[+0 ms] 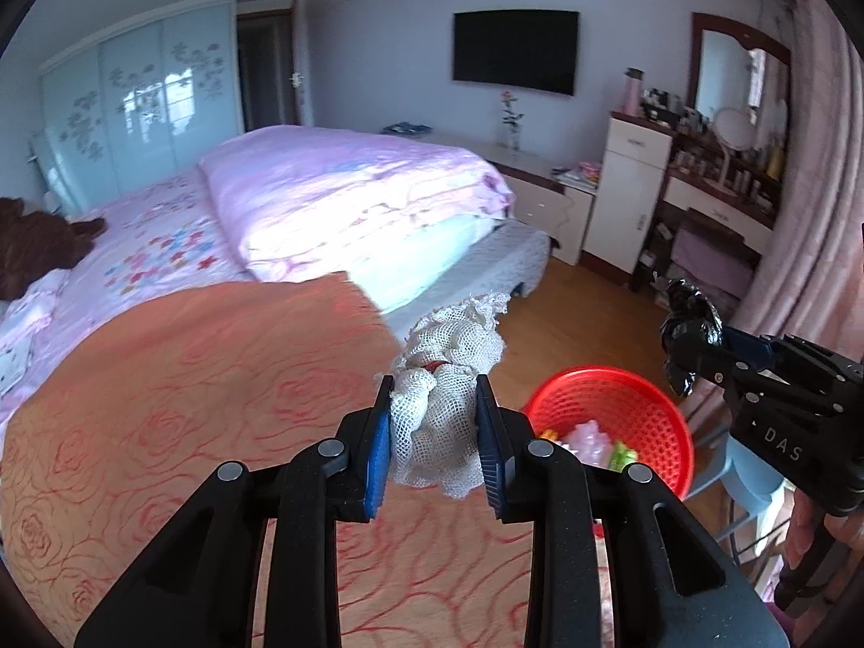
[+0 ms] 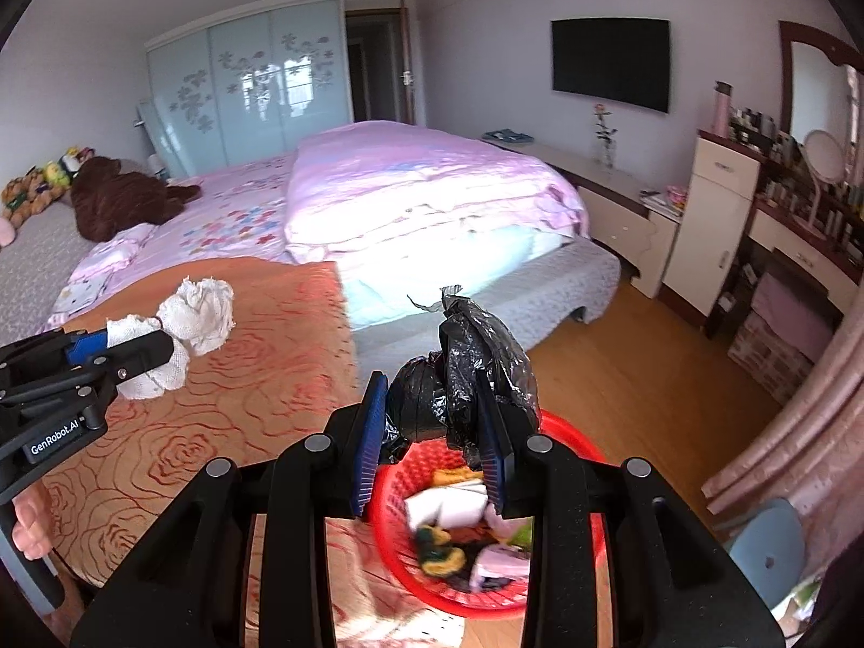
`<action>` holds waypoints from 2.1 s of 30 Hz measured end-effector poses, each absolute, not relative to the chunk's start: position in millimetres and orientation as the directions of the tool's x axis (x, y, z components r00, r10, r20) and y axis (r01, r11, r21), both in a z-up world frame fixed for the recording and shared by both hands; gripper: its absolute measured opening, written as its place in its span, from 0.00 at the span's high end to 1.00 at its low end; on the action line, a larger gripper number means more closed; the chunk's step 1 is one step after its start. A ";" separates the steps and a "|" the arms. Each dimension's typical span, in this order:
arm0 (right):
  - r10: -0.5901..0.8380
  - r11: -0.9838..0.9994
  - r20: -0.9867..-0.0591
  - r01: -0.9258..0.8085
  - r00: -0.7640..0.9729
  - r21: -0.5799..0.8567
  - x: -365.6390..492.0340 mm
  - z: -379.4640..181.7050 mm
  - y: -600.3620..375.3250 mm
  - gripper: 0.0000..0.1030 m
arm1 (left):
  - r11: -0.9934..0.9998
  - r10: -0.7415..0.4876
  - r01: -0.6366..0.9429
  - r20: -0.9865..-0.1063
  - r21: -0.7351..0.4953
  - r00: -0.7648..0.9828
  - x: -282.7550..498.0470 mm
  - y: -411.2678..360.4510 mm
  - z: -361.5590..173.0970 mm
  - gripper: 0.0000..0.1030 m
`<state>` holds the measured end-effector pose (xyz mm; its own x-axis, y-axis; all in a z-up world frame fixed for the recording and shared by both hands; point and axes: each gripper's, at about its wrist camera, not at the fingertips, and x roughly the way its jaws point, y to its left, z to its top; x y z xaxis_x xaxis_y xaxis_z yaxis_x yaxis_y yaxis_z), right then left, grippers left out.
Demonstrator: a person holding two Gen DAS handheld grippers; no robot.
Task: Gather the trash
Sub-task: 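Carry the white lace cloth and black bag over the red wastebasket with both tools, then open both tools to drop the lace cloth and black bag into the wastebasket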
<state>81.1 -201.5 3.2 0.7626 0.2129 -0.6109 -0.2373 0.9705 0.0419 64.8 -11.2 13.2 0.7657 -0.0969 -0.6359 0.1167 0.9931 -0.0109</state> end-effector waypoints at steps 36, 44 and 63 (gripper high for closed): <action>0.106 0.993 -0.658 -0.046 0.745 0.108 92.3 -38.7 -268.9 0.70 | 0.952 -0.231 0.304 -0.729 -0.033 0.644 95.0 -95.5 -36.5 0.74; 0.103 0.993 -0.669 -0.035 0.736 0.114 95.7 -42.5 -275.5 0.70 | 0.944 -0.239 0.329 -0.746 -0.029 0.622 100.2 -109.4 -46.2 0.74; 0.131 0.990 -0.725 -0.053 0.676 0.130 107.3 -63.6 -270.3 0.69 | 0.930 -0.252 0.366 -0.793 -0.039 0.555 109.7 -129.0 -74.4 0.70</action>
<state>107.3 -270.3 -63.6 0.6765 0.1311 -0.7247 -0.0526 0.9901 0.1301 109.7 -129.0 -74.4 0.5548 -0.2517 -0.7930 0.3655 0.9300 -0.0394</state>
